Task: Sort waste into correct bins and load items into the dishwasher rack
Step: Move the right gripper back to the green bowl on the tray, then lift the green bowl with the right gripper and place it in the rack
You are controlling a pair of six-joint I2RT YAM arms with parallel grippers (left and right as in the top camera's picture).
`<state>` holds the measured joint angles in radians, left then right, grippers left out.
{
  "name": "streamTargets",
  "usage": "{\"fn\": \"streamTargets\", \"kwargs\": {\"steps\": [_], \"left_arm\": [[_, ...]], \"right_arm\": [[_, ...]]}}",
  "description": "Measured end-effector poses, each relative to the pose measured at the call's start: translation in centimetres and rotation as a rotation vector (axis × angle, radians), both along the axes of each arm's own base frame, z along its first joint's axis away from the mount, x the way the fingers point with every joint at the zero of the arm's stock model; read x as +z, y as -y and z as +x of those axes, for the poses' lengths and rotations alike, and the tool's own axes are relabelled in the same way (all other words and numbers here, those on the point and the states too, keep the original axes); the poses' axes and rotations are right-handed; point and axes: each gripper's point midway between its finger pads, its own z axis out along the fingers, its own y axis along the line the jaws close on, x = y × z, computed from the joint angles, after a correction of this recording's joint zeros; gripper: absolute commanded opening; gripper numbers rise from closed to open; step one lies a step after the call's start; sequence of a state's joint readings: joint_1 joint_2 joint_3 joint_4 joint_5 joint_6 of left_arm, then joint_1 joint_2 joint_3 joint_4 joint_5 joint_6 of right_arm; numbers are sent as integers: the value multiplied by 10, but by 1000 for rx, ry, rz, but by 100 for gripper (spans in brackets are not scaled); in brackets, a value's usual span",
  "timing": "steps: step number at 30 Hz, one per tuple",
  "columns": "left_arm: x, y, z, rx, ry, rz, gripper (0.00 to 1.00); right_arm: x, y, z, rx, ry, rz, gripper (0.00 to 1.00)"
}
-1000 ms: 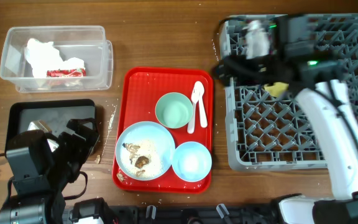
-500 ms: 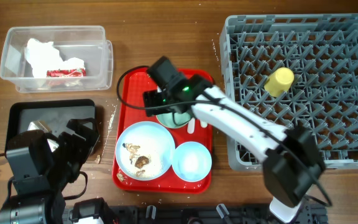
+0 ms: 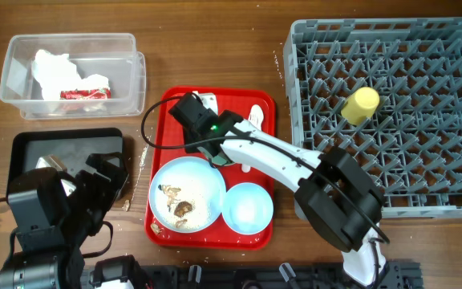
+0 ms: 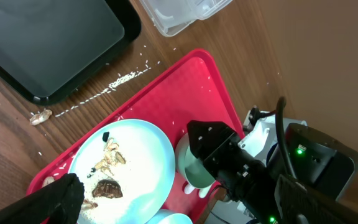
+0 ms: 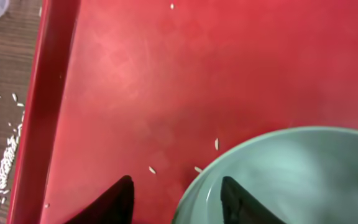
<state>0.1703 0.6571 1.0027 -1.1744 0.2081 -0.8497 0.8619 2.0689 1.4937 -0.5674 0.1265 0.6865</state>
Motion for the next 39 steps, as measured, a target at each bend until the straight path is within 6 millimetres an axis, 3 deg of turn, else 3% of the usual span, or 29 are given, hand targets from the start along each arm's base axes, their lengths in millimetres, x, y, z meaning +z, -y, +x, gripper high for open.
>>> {"fn": "streamTargets", "kwargs": {"steps": [2,11,18,23,27,28,30,33,36,39], "left_arm": [[0,0,0,0,0,0,100],[0,0,0,0,0,0,100],[0,0,0,0,0,0,100],[0,0,0,0,0,0,100],[0,0,0,0,0,0,100],[0,0,0,0,0,0,100],[0,0,0,0,0,0,100],[0,0,0,0,0,0,100],[0,0,0,0,0,0,100],[0,0,0,0,0,0,100]], "right_arm": [[0,1,1,-2,7,-6,28],[-11,2,-1,0,-4,-30,28],[-18,1,-3,11,-13,-39,6],[-5,0,-2,29,-5,-43,4],[21,12,0,11,-12,-17,4],[45,22,7,-5,4,17,4],[72,34,16,-17,31,64,4],[137,75,35,-52,106,156,4],[188,139,49,-114,168,210,4],[208,219,52,-232,165,203,4]]}}
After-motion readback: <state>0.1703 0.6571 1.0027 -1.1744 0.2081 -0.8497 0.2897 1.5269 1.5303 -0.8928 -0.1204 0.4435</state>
